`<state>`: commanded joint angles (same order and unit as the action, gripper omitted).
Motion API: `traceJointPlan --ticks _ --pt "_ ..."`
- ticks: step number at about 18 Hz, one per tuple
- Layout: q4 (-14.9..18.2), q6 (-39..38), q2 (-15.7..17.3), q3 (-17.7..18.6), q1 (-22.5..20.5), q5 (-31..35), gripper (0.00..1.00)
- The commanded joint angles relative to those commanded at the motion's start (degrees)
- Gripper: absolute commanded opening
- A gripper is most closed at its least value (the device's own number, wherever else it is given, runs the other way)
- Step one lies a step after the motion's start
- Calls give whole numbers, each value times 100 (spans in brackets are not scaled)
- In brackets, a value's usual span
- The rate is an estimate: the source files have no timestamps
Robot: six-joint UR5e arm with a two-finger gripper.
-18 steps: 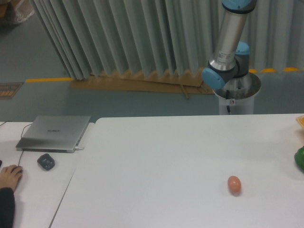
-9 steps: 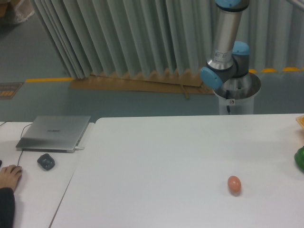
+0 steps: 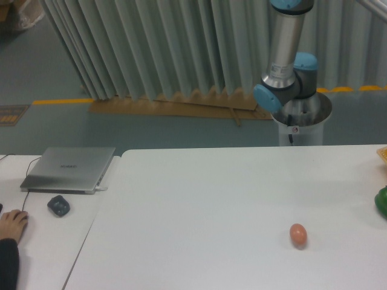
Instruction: Place the red pepper on the table
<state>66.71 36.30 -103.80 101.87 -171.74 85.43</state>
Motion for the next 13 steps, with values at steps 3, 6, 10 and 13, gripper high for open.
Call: traceJointPlan --ticks 3,6,10,13 --pt "-26 35 -88 0 -9 52 100" --pt "-44 35 -132 18 -18 79 100" --pt "-141 52 -167 53 -18 88 87" --pt "-123 333 -158 35 -26 105 66"
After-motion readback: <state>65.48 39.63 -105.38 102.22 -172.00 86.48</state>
